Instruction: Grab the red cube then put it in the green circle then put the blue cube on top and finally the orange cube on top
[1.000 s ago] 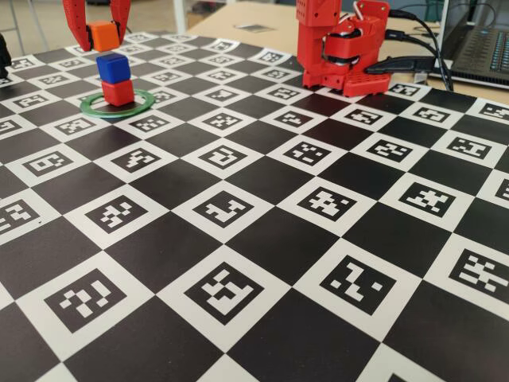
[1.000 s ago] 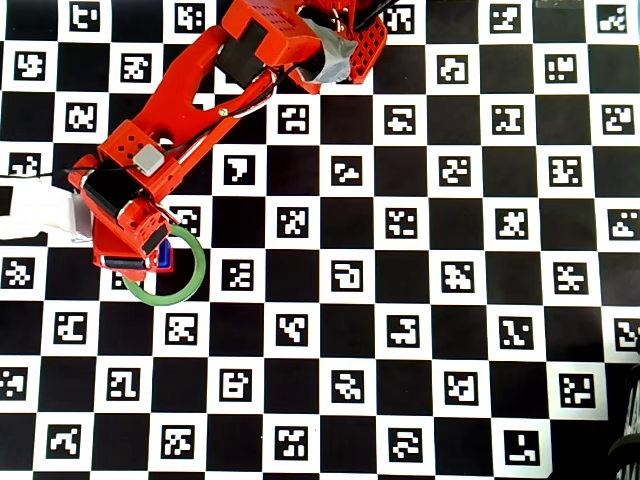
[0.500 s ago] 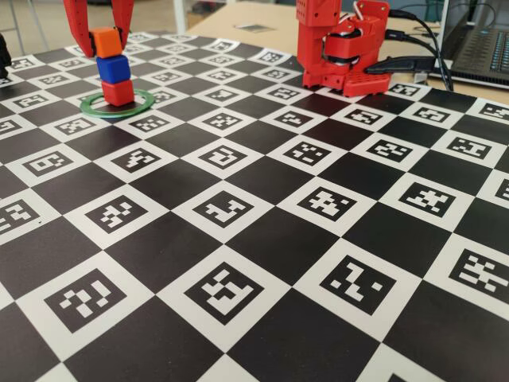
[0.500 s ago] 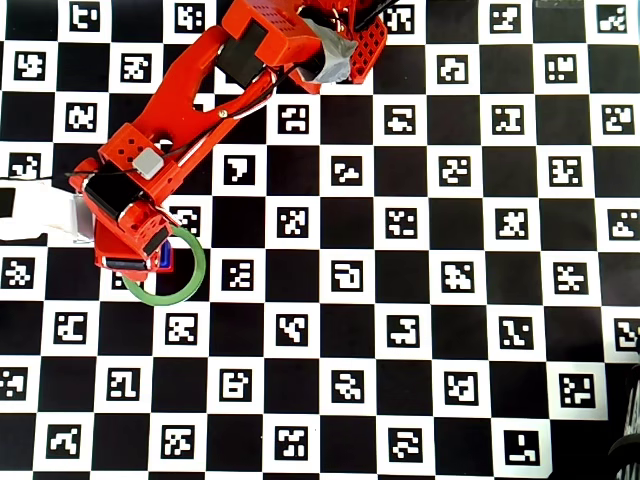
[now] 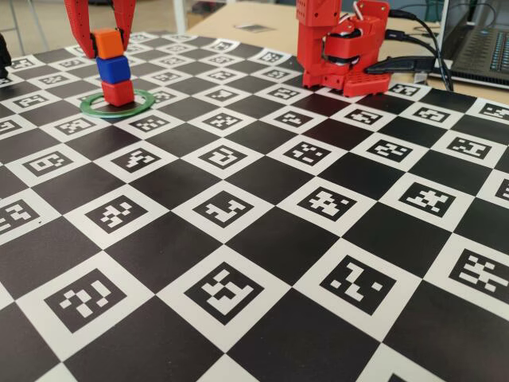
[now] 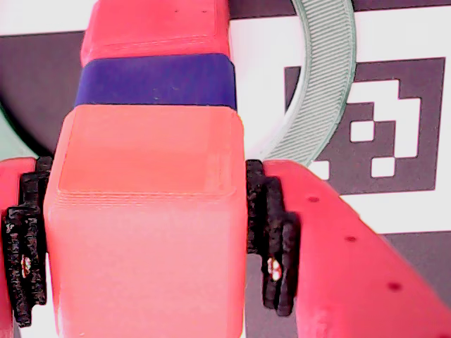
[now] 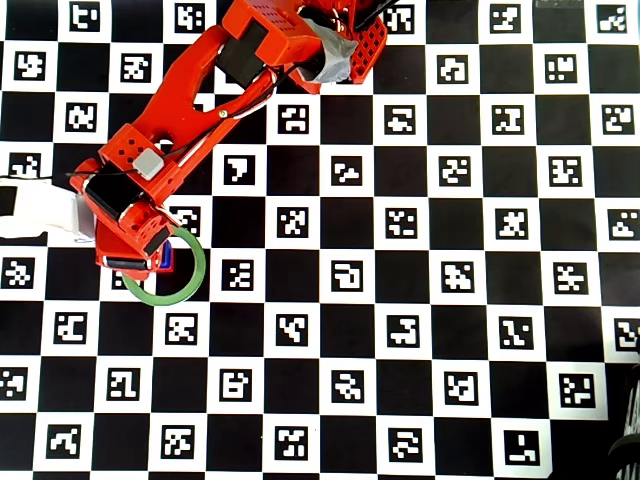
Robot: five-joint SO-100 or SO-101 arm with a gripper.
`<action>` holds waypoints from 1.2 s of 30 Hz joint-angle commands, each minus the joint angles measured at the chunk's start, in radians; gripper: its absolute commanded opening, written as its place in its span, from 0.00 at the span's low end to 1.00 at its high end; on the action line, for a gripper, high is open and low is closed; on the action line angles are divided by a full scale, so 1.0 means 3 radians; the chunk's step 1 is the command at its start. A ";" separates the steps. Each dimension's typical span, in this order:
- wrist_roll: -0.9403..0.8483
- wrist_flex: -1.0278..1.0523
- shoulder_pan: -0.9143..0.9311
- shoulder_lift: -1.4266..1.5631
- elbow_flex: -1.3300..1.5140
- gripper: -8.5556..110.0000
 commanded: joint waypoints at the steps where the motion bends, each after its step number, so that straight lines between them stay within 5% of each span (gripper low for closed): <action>1: 0.0041 -0.0031 -0.0026 0.0307 -0.0015 0.06; 19: 0.0036 0.0000 -0.0020 0.0327 -0.0010 0.36; 36: -0.0051 0.0056 0.0036 0.0527 0.0020 0.46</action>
